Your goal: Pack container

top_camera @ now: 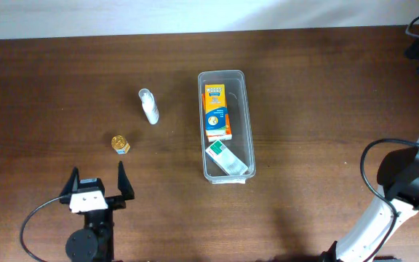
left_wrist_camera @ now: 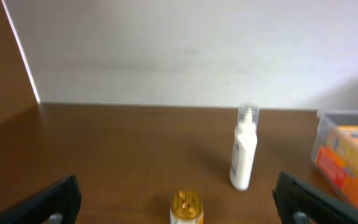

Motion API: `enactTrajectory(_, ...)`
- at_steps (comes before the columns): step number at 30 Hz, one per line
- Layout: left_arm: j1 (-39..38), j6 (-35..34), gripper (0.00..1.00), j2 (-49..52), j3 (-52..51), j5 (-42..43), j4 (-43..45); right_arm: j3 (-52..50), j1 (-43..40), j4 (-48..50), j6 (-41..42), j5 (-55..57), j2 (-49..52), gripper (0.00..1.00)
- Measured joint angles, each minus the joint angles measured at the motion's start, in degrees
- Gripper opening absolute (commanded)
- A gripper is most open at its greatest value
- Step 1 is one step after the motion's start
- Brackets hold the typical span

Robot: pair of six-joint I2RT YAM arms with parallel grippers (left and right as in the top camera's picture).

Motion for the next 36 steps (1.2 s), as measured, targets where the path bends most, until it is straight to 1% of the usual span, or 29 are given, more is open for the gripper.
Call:
enactTrajectory(11,0.0,0.0,1.00,0.0,0.0,-0.1,5.0,0.0,0.0,-0.8,0.0,0.5,1.2,0.98)
enactTrajectory(18,2.3,0.0,1.00,0.0,-0.1,0.3,13.3,0.0,0.0,-0.8,0.0,0.7,1.2,0.98)
enactTrajectory(23,6.0,0.0,1.00,0.0,1.6,5.3,14.2,0.0,0.0,-0.8,0.0,0.7,1.2,0.98)
enactTrajectory(29,9.0,0.2,1.00,1.8,9.0,11.3,15.0,0.0,0.0,-0.8,0.0,0.7,1.2,0.98)
enactTrajectory(31,9.3,0.4,1.00,1.9,10.6,12.7,17.1,0.0,0.0,-0.8,0.0,0.7,1.2,0.98)
enactTrajectory(36,9.3,0.4,1.00,2.1,11.4,18.1,27.2,0.0,0.0,-0.8,0.0,0.8,1.2,0.98)
